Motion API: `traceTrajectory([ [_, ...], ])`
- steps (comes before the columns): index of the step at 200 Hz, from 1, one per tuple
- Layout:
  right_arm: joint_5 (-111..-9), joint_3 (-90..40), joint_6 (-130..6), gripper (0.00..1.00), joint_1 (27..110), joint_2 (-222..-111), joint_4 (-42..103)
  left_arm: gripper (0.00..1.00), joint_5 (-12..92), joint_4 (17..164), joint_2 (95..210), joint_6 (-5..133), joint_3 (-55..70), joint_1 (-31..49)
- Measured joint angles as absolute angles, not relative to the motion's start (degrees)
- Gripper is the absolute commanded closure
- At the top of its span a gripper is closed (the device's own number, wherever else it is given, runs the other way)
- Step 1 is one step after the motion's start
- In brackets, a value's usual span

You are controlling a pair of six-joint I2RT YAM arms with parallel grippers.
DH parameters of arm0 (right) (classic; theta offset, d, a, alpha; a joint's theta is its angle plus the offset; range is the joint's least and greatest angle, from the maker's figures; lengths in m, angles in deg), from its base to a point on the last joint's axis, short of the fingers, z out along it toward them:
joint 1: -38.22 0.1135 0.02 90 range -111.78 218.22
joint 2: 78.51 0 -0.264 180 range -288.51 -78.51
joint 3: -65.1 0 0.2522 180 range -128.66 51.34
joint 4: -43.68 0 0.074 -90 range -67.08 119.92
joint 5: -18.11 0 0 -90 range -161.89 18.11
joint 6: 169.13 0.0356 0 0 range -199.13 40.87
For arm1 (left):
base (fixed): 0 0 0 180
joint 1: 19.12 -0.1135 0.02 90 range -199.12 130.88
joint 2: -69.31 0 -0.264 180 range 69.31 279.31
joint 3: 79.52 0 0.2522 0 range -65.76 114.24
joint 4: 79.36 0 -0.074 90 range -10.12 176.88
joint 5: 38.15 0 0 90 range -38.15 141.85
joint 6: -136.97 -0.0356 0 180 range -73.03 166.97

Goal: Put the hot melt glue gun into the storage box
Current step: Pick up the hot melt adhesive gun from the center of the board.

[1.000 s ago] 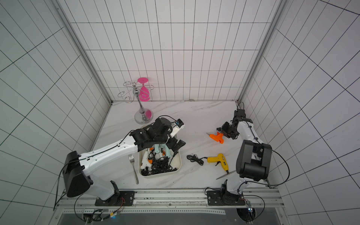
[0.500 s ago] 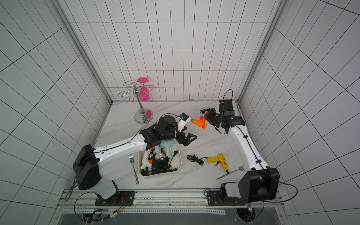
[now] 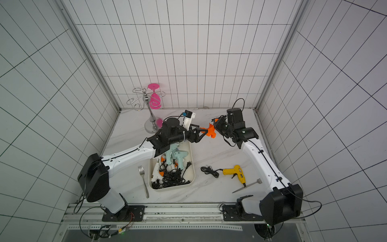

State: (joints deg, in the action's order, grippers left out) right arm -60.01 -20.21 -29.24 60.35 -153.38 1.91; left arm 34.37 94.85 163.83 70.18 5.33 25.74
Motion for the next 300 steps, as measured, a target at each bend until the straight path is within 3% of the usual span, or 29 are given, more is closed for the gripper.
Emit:
traceTrajectory([
  [35,-60.5,-20.2,-29.3,0.95,61.4,-152.8,1.9,0.41,29.7,96.4,166.3,72.4,5.3,24.9],
  [67,-60.4,-20.2,-30.4,0.94,62.6,-152.7,2.0,0.76,26.4,96.5,166.7,73.5,5.4,24.5],
  [86,-60.5,-20.2,-31.5,0.89,63.0,-152.6,2.4,0.89,24.6,96.2,166.7,74.2,5.6,23.8],
  [95,-60.5,-20.2,-32.0,0.78,63.1,-152.5,2.7,0.93,23.5,96.0,166.7,74.5,5.7,23.3],
  [107,-60.5,-20.2,-33.4,0.52,63.3,-152.2,3.1,0.98,22.2,95.8,166.6,74.5,5.9,22.7],
  [119,-60.8,-20.2,-37.0,0.33,63.4,-151.7,3.2,1.00,20.6,94.3,166.1,74.6,6.0,22.2],
  [131,-62.1,-20.2,-41.7,0.23,63.4,-150.6,3.2,1.00,18.7,91.6,165.3,75.0,6.0,21.4],
  [170,-66.8,-17.9,-66.2,0.26,63.3,-142.4,5.1,1.00,10.0,82.4,160.9,80.4,6.0,15.5],
  [218,-57.7,1.8,-106.1,0.31,68.6,-127.2,15.3,1.00,-2.1,78.4,156.0,94.8,5.8,6.0],
  [258,-59.9,5.6,-129.1,0.33,78.2,-133.3,21.8,1.00,-9.7,81.6,155.3,105.3,0.3,6.1],
  [300,-63.2,7.2,-139.9,0.38,81.1,-139.6,32.6,1.00,-12.9,81.8,155.0,109.6,-3.0,6.1],
])
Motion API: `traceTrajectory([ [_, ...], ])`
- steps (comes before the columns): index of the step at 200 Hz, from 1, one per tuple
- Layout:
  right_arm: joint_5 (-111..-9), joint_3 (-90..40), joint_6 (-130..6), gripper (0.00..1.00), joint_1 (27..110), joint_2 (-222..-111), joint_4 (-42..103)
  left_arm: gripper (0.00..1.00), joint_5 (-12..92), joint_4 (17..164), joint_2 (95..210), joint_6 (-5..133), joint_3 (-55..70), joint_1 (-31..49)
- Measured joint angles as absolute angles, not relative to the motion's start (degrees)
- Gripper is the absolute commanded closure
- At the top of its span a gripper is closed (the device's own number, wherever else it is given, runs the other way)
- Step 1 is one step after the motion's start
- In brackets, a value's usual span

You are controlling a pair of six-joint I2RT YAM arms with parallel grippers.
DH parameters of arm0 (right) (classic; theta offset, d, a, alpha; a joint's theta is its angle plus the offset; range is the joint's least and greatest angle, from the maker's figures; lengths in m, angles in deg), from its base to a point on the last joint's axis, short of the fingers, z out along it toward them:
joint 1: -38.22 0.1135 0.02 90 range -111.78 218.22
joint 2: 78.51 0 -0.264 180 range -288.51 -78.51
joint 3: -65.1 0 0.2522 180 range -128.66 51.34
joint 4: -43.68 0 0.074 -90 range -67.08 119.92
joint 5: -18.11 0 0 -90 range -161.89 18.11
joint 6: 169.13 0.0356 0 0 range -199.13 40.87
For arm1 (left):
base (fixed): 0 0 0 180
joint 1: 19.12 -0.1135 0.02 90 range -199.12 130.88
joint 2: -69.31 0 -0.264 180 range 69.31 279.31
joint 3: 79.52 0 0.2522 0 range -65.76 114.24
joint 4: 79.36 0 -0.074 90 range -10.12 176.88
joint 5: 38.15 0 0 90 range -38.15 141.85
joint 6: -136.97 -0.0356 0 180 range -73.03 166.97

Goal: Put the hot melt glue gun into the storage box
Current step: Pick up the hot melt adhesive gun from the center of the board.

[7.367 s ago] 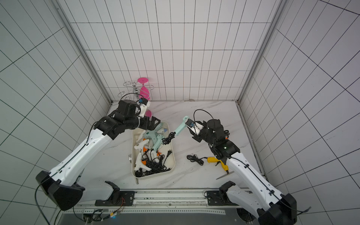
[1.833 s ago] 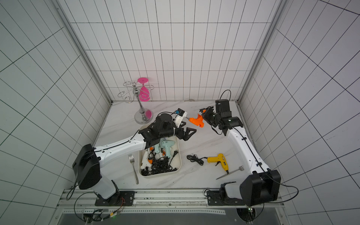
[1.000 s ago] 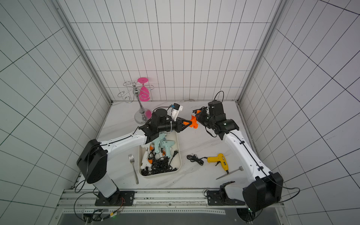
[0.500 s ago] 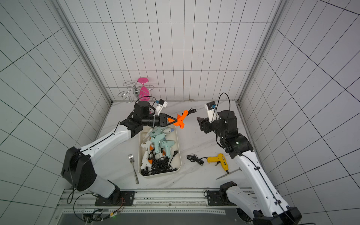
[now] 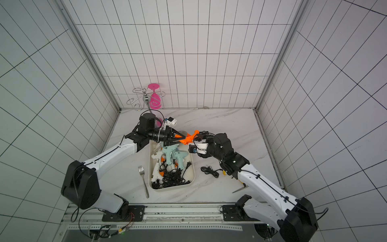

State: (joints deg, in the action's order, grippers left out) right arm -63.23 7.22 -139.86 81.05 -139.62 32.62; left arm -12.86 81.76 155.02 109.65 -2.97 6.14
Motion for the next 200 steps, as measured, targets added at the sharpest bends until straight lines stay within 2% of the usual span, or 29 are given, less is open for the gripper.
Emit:
traceTrajectory([
  [26,-64.0,7.2,-142.4,0.46,81.5,-142.7,37.8,1.00,-13.8,81.6,154.0,110.6,-3.8,6.0],
  [51,-64.4,7.2,-143.5,0.63,82.1,-144.7,42.1,1.00,-14.9,81.5,153.8,111.1,-4.0,6.1],
  [66,-64.3,7.2,-145.6,0.79,82.6,-145.3,42.7,1.00,-15.3,81.9,153.8,112.4,-4.1,5.9],
  [87,-64.9,7.2,-148.2,0.93,83.3,-146.6,42.7,0.94,-15.5,81.5,153.8,115.4,-4.2,5.1],
  [94,-64.9,7.2,-148.3,0.95,83.3,-146.7,42.8,0.86,-15.5,81.6,153.8,115.7,-4.3,5.1],
  [99,-64.9,7.2,-148.1,0.97,83.4,-146.7,42.8,0.72,-15.5,81.6,153.8,115.9,-4.3,5.1],
  [108,-64.9,7.2,-147.3,0.99,83.4,-146.6,42.8,0.60,-15.5,82.0,153.8,115.9,-4.3,5.1],
  [118,-64.9,7.2,-144.8,1.00,83.5,-146.6,42.8,0.34,-16.3,83.1,153.8,115.1,-4.3,5.2],
  [126,-65.1,7.2,-142.2,1.00,83.6,-146.6,42.6,0.05,-16.9,84.3,153.8,114.4,-4.2,5.4],
  [128,-65.2,7.2,-141.7,1.00,83.6,-146.6,42.6,0.02,-17.1,84.6,153.7,114.3,-4.2,5.4],
  [151,-65.1,7.2,-132.7,1.00,83.6,-145.9,42.4,0.01,-17.1,85.2,152.4,112.1,-3.6,4.7],
  [170,-64.1,6.9,-124.1,0.99,83.2,-144.3,40.6,0.01,-13.9,81.0,149.4,107.1,-2.1,0.8],
  [200,-58.5,1.8,-107.2,0.99,81.2,-144.0,33.6,0.01,2.5,71.3,139.7,92.9,2.1,-5.9],
])
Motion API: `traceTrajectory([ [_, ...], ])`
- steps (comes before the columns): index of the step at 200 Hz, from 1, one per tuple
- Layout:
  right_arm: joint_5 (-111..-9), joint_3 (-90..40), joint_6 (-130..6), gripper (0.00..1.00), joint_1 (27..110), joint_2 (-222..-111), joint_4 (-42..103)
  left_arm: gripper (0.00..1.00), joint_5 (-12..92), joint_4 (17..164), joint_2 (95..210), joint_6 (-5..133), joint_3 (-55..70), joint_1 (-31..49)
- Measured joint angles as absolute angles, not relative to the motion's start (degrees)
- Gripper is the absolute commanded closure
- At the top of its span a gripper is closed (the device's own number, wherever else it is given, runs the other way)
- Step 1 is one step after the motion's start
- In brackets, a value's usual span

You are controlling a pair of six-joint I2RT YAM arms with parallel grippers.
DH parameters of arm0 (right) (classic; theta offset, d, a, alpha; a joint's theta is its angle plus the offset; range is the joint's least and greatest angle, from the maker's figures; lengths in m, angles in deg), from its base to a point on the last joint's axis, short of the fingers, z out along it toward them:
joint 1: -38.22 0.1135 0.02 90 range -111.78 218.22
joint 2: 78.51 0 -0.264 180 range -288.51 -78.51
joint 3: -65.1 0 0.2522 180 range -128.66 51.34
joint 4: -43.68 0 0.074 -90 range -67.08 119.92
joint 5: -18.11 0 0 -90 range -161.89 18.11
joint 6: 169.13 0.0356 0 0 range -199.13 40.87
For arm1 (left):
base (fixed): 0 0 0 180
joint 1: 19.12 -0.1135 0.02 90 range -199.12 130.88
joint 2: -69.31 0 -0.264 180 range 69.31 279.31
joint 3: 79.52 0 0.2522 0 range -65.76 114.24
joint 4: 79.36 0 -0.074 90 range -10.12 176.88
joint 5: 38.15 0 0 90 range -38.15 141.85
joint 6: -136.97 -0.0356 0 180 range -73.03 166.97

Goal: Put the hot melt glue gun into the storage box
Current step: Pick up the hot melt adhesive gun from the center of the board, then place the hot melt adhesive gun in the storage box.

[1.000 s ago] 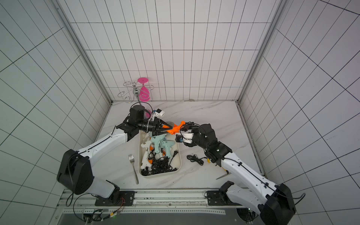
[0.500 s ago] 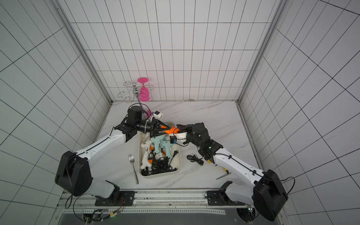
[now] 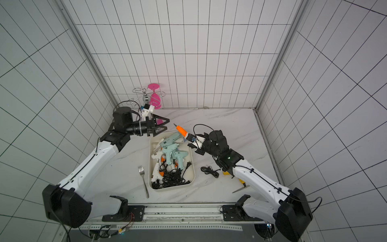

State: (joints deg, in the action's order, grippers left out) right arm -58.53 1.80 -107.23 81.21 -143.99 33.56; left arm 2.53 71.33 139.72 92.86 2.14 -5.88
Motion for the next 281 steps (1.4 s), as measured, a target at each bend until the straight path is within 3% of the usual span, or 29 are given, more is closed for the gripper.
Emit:
traceTrajectory([
  [32,-51.8,-8.1,-88.3,1.00,79.4,-147.2,28.9,0.01,18.1,69.4,128.8,82.1,2.3,-6.3],
  [65,-42.3,-13.4,-69.5,1.00,78.7,-154.1,28.9,0.01,26.0,65.8,127.7,74.9,3.1,-6.6],
  [108,-30.4,-11.0,-50.7,1.00,78.7,-166.2,33.4,0.01,28.3,61.3,129.5,72.3,-0.6,-6.7],
  [199,-8.7,-4.2,-31.6,0.95,76.5,-183.2,46.4,0.01,27.8,59.6,130.2,71.7,-5.6,-6.1],
  [233,-6.2,-4.2,-31.3,0.84,76.5,-184.8,46.1,0.01,28.7,58.6,132.1,70.3,-5.8,-3.0],
  [265,-11.2,-7.2,-43.0,0.63,76.4,-182.7,28.4,0.01,30.7,56.8,135.1,68.4,-5.8,0.9],
  [281,-15.3,-7.9,-47.1,0.47,76.0,-180.7,19.8,0.01,31.2,56.0,136.5,67.8,-5.8,1.7],
])
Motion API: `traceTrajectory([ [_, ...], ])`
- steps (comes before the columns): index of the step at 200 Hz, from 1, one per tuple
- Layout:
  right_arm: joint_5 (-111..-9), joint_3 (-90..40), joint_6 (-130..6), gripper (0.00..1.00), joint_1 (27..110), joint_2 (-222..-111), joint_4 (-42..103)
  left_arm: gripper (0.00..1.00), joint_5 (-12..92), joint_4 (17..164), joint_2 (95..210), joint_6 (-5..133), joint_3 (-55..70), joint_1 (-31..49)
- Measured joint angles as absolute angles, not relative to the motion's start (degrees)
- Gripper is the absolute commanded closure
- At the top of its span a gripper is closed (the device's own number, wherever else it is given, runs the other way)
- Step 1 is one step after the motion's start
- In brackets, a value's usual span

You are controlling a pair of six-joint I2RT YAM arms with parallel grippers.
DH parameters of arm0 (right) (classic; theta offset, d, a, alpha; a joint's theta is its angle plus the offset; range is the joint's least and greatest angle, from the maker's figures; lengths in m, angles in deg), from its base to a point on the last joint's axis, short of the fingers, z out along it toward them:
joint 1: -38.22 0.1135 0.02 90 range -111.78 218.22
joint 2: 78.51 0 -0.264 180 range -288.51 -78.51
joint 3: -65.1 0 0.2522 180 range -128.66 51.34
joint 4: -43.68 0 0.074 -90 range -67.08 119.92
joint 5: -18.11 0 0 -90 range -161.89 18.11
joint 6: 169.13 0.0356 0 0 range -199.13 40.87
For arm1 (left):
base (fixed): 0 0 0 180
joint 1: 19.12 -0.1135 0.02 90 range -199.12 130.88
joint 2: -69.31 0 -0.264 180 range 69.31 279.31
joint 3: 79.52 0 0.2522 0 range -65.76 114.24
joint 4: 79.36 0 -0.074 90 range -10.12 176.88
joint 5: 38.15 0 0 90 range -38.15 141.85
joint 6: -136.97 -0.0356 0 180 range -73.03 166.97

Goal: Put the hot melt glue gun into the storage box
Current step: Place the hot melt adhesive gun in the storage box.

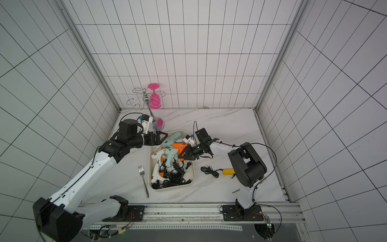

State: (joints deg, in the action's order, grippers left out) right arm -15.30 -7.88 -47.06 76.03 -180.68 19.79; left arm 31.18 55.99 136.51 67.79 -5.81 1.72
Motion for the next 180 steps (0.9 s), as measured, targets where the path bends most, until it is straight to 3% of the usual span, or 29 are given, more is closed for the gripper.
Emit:
traceTrajectory([
  [50,-18.6,-9.7,-52.0,0.41,74.3,-178.3,9.5,0.01,32.8,55.7,137.7,66.7,-5.8,3.0],
  [95,-28.6,-18.0,-59.1,0.44,74.2,-175.7,-5.0,0.01,35.2,54.8,138.4,65.8,-5.8,4.5],
  [108,-31.6,-21.7,-61.7,0.50,74.2,-174.8,-9.4,0.01,36.0,54.1,138.9,65.5,-5.8,4.9],
  [149,-38.5,-26.9,-66.2,0.83,74.3,-174.5,-15.7,0.01,38.5,52.2,139.7,65.3,-5.9,5.4],
  [180,-40.0,-29.1,-67.4,0.90,75.5,-180.4,-16.3,0.01,41.0,51.9,139.7,65.0,-5.9,5.4],
])
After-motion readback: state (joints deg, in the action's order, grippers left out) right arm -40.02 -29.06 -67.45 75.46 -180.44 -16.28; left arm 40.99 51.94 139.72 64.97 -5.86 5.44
